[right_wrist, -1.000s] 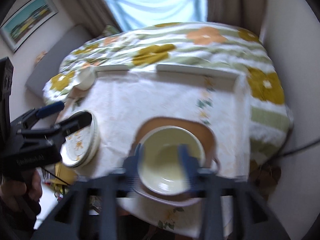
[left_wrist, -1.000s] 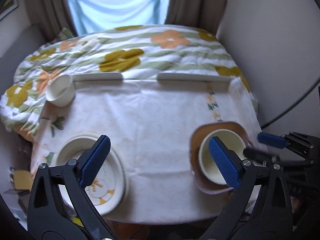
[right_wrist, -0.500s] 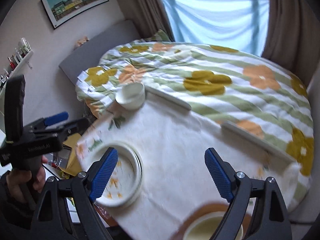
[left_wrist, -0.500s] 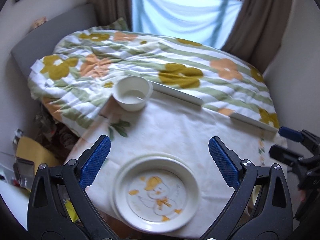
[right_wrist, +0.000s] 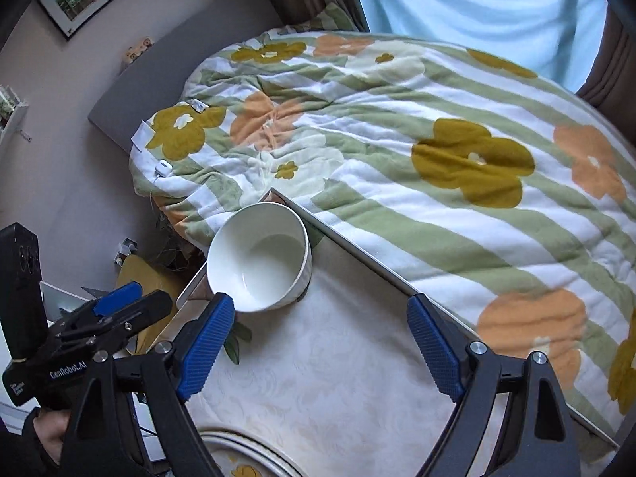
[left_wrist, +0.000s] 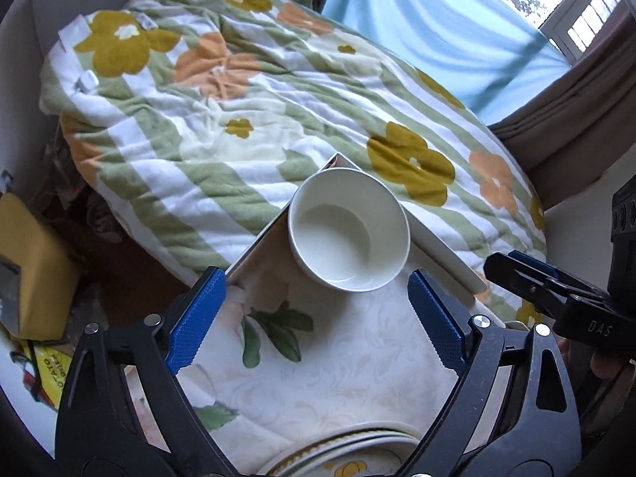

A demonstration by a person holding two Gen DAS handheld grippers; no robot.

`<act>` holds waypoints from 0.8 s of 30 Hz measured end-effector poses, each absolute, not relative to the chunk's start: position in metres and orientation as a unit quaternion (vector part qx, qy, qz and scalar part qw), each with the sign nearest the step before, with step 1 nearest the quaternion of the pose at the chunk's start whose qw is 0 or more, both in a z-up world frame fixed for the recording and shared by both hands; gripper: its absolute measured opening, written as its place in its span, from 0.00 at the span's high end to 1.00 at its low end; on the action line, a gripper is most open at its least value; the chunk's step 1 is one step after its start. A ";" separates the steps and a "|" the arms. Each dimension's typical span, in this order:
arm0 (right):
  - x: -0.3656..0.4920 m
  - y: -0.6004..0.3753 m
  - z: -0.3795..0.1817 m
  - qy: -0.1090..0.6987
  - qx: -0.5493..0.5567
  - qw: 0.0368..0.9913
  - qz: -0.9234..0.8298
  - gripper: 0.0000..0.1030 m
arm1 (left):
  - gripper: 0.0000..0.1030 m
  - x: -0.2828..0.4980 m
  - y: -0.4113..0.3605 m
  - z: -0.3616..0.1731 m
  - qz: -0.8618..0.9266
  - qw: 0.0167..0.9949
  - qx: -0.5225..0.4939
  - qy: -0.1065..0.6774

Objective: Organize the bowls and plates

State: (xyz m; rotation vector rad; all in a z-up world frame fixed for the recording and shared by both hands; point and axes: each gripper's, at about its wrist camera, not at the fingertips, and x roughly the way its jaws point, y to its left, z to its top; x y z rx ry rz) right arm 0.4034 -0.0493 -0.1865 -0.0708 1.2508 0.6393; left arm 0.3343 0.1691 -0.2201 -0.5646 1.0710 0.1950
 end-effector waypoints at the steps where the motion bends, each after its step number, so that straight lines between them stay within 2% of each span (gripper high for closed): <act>1: 0.409 -0.044 -0.197 0.583 -0.028 0.757 0.294 0.16 | 0.18 0.341 0.172 -0.229 0.089 0.813 -0.268 0.509; 3: 0.416 -0.033 -0.216 0.597 -0.026 0.747 0.293 0.17 | 0.31 0.353 0.177 -0.248 0.085 0.804 -0.272 0.522; 5: 0.420 -0.021 -0.228 0.604 -0.027 0.739 0.298 0.27 | 0.40 0.361 0.180 -0.261 0.077 0.798 -0.277 0.529; 6: 0.422 -0.015 -0.234 0.607 -0.031 0.736 0.299 0.28 | 0.47 0.365 0.180 -0.267 0.073 0.795 -0.280 0.533; 10: 0.428 -0.002 -0.251 0.616 -0.042 0.727 0.300 0.43 | 0.63 0.377 0.183 -0.286 0.063 0.786 -0.290 0.542; 12: 0.432 0.003 -0.259 0.621 -0.044 0.723 0.301 0.48 | 0.78 0.381 0.186 -0.292 0.063 0.784 -0.293 0.544; 15: 0.434 0.009 -0.268 0.626 -0.046 0.715 0.306 0.60 | 0.83 0.384 0.189 -0.295 0.067 0.784 -0.289 0.545; 16: 0.434 0.011 -0.270 0.628 -0.047 0.714 0.308 0.69 | 0.84 0.384 0.190 -0.296 0.066 0.785 -0.288 0.544; 19: 0.434 0.013 -0.275 0.631 -0.046 0.710 0.309 0.85 | 0.84 0.385 0.190 -0.295 0.068 0.788 -0.279 0.545; 24: 0.433 0.015 -0.274 0.626 -0.052 0.716 0.306 0.85 | 0.84 0.385 0.186 -0.293 0.071 0.792 -0.263 0.546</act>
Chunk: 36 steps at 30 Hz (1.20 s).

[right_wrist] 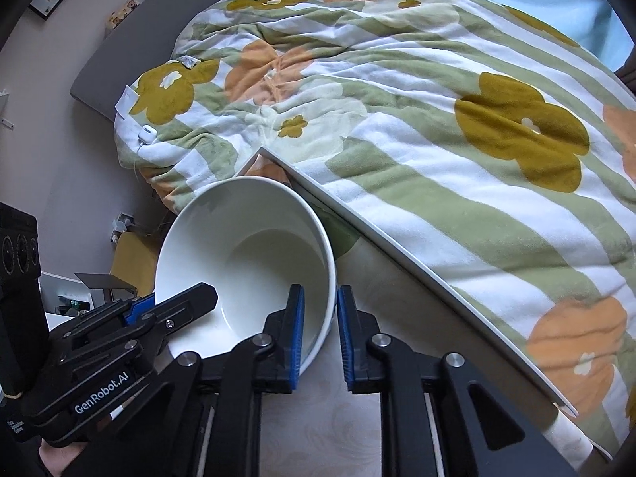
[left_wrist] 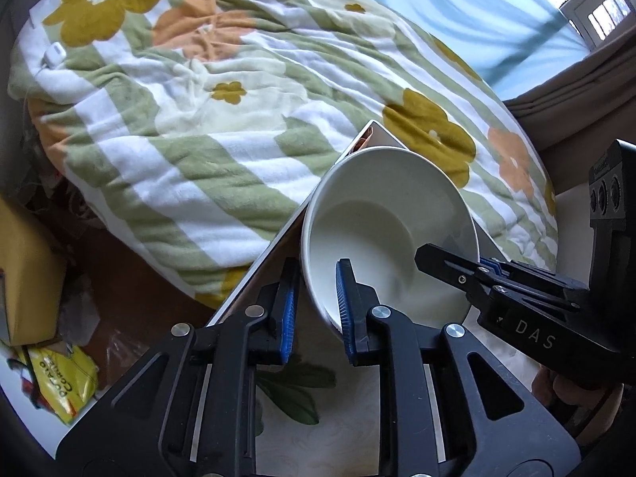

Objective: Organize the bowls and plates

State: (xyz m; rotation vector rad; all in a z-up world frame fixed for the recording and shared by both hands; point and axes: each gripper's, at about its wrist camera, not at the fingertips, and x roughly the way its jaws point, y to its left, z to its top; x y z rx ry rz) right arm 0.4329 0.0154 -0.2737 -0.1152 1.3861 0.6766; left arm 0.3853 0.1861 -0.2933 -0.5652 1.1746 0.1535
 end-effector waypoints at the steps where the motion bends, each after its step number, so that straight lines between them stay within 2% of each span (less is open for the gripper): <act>1: 0.433 0.015 -0.273 0.625 -0.051 0.716 0.305 0.85 | 0.84 0.385 0.185 -0.293 0.072 0.793 -0.258 0.547; 9: 0.425 0.002 -0.255 0.614 -0.035 0.729 0.301 0.85 | 0.84 0.381 0.171 -0.270 0.066 0.807 -0.228 0.541; 18: 0.396 -0.044 -0.195 0.575 -0.008 0.763 0.295 0.85 | 0.84 0.360 0.128 -0.204 0.047 0.839 -0.189 0.509; 29: 0.305 -0.179 -0.110 0.522 0.029 0.816 0.248 0.85 | 0.84 0.287 -0.009 -0.118 -0.018 0.870 -0.139 0.473; 36: 0.227 -0.277 -0.086 0.505 0.043 0.839 0.200 0.85 | 0.84 0.224 -0.113 -0.100 -0.073 0.873 -0.118 0.467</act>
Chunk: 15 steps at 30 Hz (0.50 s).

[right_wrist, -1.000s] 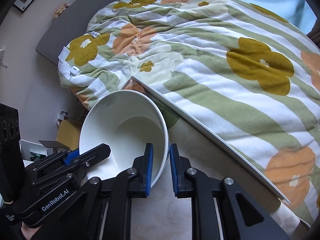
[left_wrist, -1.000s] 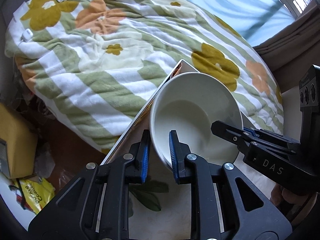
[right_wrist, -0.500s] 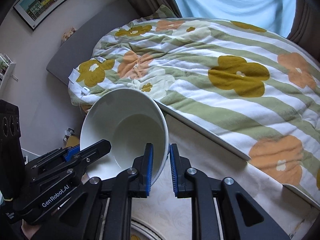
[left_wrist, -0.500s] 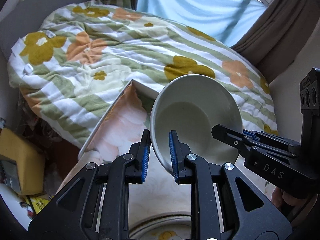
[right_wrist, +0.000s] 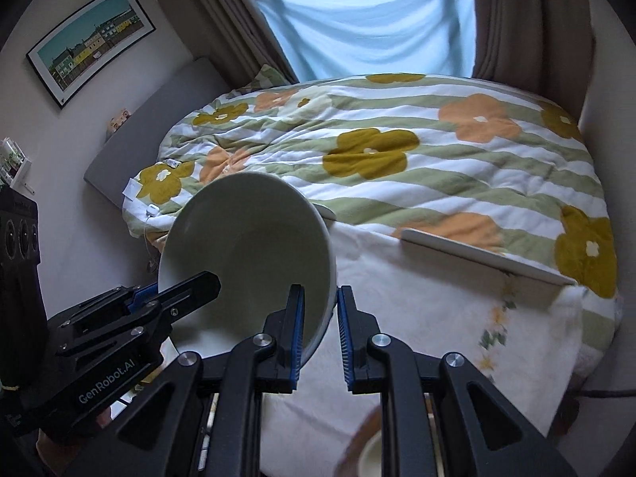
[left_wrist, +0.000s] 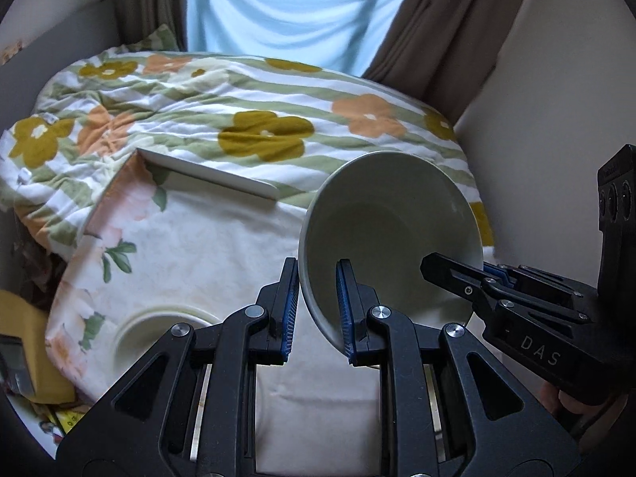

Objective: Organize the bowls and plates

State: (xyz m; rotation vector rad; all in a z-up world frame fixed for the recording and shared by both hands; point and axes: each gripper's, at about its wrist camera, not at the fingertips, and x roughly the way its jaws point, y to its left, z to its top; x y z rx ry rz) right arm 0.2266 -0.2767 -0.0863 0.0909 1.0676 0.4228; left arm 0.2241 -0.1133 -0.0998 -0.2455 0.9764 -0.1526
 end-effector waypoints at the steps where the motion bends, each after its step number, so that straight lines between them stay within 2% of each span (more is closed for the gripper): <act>1: 0.215 -0.291 -0.086 0.505 0.044 0.840 0.192 0.85 | 0.84 0.216 -0.127 -0.102 -0.081 0.871 -0.118 0.471; 8: 0.160 -0.358 -0.100 0.531 0.054 0.832 0.149 0.85 | 0.84 0.171 -0.200 -0.127 -0.125 0.843 -0.117 0.509; 15: 0.137 -0.389 -0.136 0.571 0.077 0.809 0.111 0.85 | 0.84 0.161 -0.237 -0.166 -0.150 0.805 -0.084 0.567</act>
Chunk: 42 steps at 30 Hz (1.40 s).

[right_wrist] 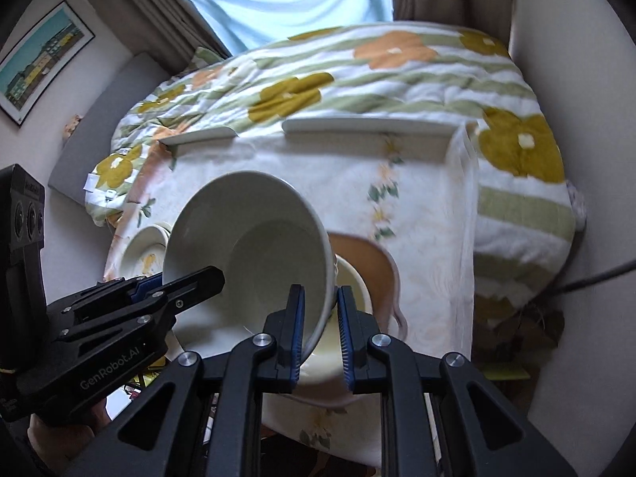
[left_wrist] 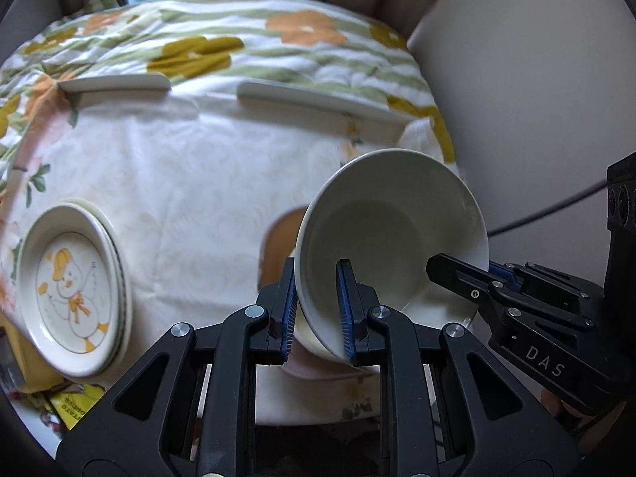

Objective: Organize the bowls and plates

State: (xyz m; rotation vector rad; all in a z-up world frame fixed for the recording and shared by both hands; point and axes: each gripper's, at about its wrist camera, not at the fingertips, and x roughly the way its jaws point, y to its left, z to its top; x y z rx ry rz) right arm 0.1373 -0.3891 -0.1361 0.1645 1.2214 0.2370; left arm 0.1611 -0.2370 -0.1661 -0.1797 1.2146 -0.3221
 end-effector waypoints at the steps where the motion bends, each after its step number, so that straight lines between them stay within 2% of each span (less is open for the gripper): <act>1: 0.136 -0.392 -0.142 0.577 0.082 0.806 0.107 0.85 | 0.84 0.163 -0.239 -0.172 -0.152 0.799 -0.080 0.577; 15: 0.122 -0.391 -0.184 0.606 0.073 0.788 0.086 0.85 | 0.84 0.170 -0.252 -0.209 -0.153 0.779 -0.020 0.607; 25: 0.122 -0.391 -0.185 0.605 0.056 0.791 0.073 0.85 | 0.84 0.170 -0.268 -0.209 -0.145 0.791 0.050 0.592; 42: 0.122 -0.390 -0.183 0.605 0.063 0.790 0.072 0.85 | 0.84 0.167 -0.277 -0.211 -0.131 0.797 0.096 0.582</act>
